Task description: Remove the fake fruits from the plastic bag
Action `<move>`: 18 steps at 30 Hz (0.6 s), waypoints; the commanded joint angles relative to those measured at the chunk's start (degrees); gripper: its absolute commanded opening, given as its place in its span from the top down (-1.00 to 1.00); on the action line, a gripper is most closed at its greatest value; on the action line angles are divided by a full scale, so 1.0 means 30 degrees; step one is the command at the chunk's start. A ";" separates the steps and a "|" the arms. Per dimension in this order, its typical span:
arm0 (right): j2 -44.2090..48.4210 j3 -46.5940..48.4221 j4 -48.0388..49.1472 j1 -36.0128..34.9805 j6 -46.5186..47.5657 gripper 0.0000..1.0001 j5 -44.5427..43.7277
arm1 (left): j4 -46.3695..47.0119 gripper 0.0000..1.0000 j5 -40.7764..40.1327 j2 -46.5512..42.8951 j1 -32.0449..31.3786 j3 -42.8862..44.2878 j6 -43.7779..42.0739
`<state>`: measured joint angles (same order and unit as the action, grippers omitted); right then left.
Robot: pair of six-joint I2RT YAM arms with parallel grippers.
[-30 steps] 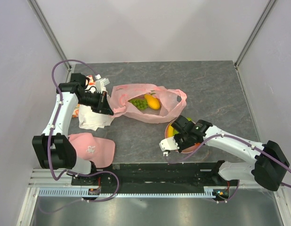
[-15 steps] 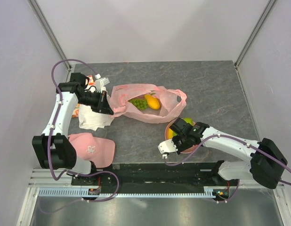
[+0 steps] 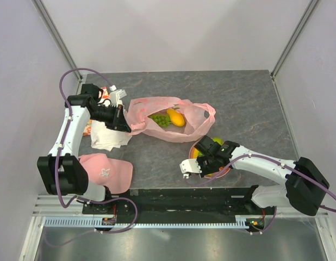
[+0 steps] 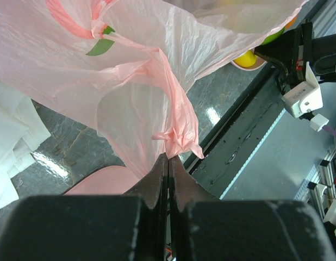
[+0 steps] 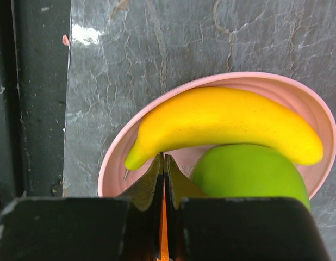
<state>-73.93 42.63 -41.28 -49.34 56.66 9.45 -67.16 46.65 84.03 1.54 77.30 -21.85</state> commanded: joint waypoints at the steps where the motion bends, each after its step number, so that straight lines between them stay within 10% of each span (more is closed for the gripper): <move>1: 0.0619 -0.0236 0.1247 0.0099 -0.1543 0.88 0.0951 | 0.0236 0.97 0.0474 0.0203 -0.0016 0.0865 0.0602; 18: 0.0589 0.0639 0.2685 0.0217 -0.3389 0.79 0.0629 | 0.0383 0.97 0.0592 0.0203 -0.0016 0.0981 0.0836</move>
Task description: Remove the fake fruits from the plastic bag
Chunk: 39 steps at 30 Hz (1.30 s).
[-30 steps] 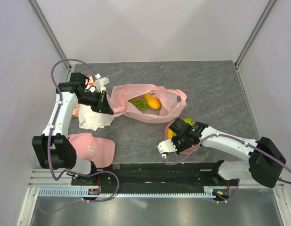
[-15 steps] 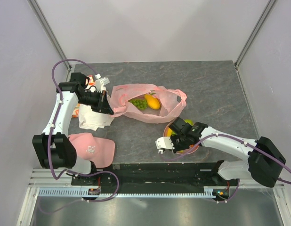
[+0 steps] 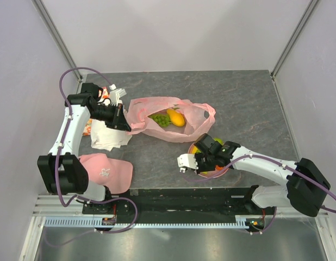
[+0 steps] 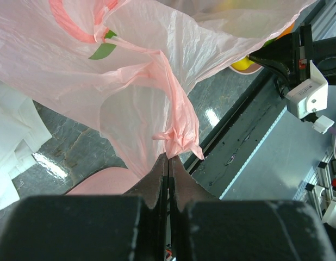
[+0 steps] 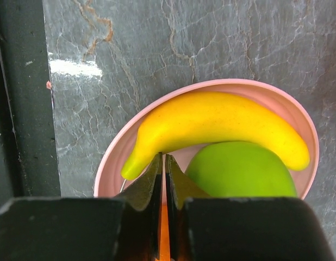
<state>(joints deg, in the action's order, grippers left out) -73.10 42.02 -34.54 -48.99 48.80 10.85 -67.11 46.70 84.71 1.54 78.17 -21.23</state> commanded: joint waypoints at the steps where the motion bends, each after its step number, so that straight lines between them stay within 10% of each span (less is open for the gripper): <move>1: 0.0517 0.1282 0.0267 0.0100 -0.0854 0.77 0.0307 | 0.0369 0.97 0.0577 -0.0052 -0.0016 0.0778 0.0604; 12: -0.0065 1.0747 -0.0537 0.0656 -0.4485 0.53 0.1078 | 0.0222 0.97 0.0635 0.0066 -0.0074 0.1189 0.0574; 18: -0.3195 1.1128 0.3041 0.1213 -0.5569 0.06 -0.1210 | -0.0012 0.97 0.0139 -0.0987 -0.0103 0.0723 -0.0069; 23: -0.7649 1.4086 0.3109 0.2208 -0.7857 0.14 -0.0834 | -0.0918 0.97 -0.1089 -0.2393 -0.0221 0.0047 -0.1210; 39: -0.7324 1.1389 0.1437 0.0919 -0.8674 -0.16 -0.3411 | -0.4846 0.97 -0.2851 -0.6439 -0.0221 -0.1037 -0.4436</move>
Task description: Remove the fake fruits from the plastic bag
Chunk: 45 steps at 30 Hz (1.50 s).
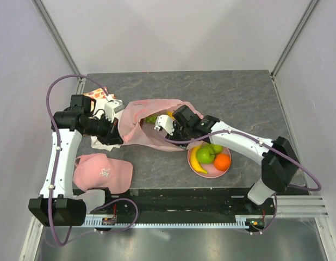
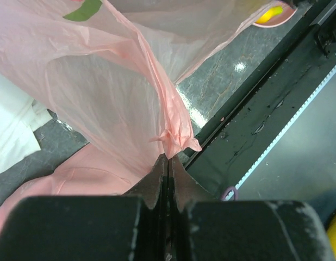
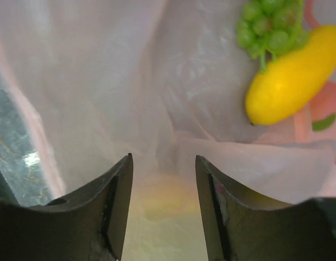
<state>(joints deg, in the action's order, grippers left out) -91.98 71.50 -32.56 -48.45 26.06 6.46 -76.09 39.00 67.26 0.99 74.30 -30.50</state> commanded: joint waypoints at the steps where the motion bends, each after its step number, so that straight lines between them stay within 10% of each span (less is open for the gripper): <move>1: -0.1473 0.2551 0.0774 0.1261 -0.1332 -0.17 -0.2035 | -0.1881 0.97 -0.0373 -0.0567 -0.0039 0.0194 -0.1463; 17: -1.0495 1.0235 -0.0280 0.3639 -0.2683 -0.56 -0.2300 | -0.1150 0.97 -0.0902 0.0078 -0.0038 -0.0686 -0.2958; 22: -1.1234 1.1029 -0.0281 0.3639 -0.2303 -0.36 -0.2533 | -0.0856 0.97 -0.0727 0.0517 -0.0039 -0.0510 -0.2841; 29: -0.4572 0.7723 0.0657 0.3755 -0.0313 0.30 0.0767 | 0.0256 0.97 0.0065 0.1395 -0.0126 0.0513 -0.2080; 37: 0.1625 0.4644 -0.2974 0.3903 0.3263 0.28 0.8649 | 0.1312 0.97 0.0737 0.3940 -0.0683 0.2242 -0.1026; 45: 0.3529 0.5696 -0.6071 0.3932 0.6142 0.29 0.9421 | 0.1546 0.97 0.2144 0.5761 -0.0771 0.4411 0.1315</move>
<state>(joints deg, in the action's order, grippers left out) -83.05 87.15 -40.77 -36.95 34.02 31.42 -73.08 41.23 83.64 -1.15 83.37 -32.27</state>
